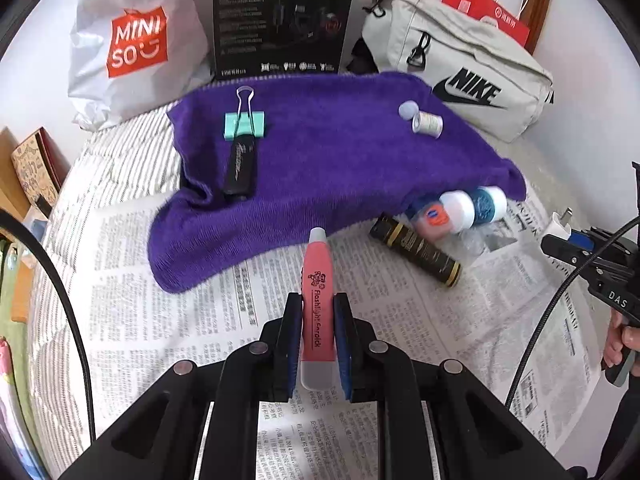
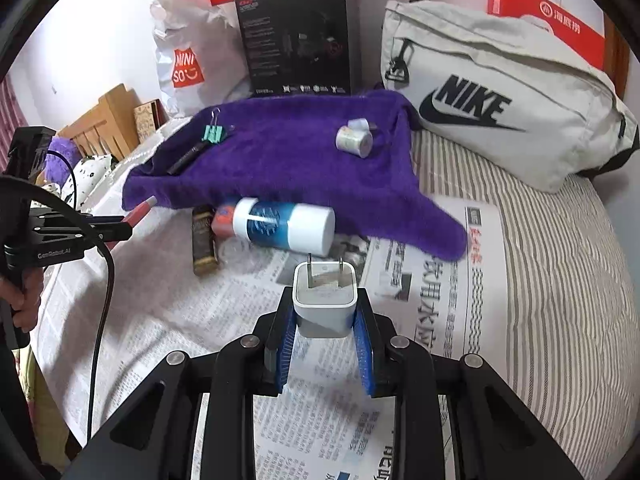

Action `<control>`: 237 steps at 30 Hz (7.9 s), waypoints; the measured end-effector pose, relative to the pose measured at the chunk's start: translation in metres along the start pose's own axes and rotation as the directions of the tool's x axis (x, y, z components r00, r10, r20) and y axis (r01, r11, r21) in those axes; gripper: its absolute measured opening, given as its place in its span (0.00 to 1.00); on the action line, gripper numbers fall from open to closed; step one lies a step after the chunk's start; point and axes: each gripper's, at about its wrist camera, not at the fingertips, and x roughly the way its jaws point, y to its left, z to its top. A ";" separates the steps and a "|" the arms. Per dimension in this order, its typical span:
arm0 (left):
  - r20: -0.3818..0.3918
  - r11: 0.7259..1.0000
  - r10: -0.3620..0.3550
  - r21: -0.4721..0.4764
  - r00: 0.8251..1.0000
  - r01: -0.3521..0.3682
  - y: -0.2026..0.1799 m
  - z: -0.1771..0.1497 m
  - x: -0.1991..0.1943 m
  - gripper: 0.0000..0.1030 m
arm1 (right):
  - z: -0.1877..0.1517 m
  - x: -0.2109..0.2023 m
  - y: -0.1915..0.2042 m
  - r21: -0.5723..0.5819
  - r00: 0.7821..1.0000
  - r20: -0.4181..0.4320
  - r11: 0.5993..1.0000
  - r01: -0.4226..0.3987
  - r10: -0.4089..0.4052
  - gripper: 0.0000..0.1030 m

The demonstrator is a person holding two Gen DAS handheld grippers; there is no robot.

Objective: Organize rigid objects
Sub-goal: 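Carry the highlighter beside the marker with the left gripper while the right places the plug by the jar, then grasp the blue-and-white bottle with the right gripper while the left gripper releases the highlighter, then move the left gripper to the black Grand Reserve box and grasp it, then carry the Grand Reserve box onto the towel with the left gripper while the right carries the bottle there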

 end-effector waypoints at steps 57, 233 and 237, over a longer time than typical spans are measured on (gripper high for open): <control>-0.030 1.000 0.005 -0.026 1.000 -0.005 0.031 0.097 0.078 0.15 | 0.107 0.134 -0.013 -0.096 0.999 -0.012 0.994 0.044 -0.045 0.27; -0.085 0.999 0.026 0.050 0.996 -0.022 -0.043 0.011 0.040 0.22 | -0.030 0.029 -0.004 0.045 0.997 -0.037 0.996 0.073 -0.072 0.77; -0.073 0.998 0.020 0.058 0.997 -0.016 -0.043 0.008 0.040 0.22 | -0.025 0.022 -0.006 0.055 0.997 -0.039 0.997 0.061 -0.059 0.77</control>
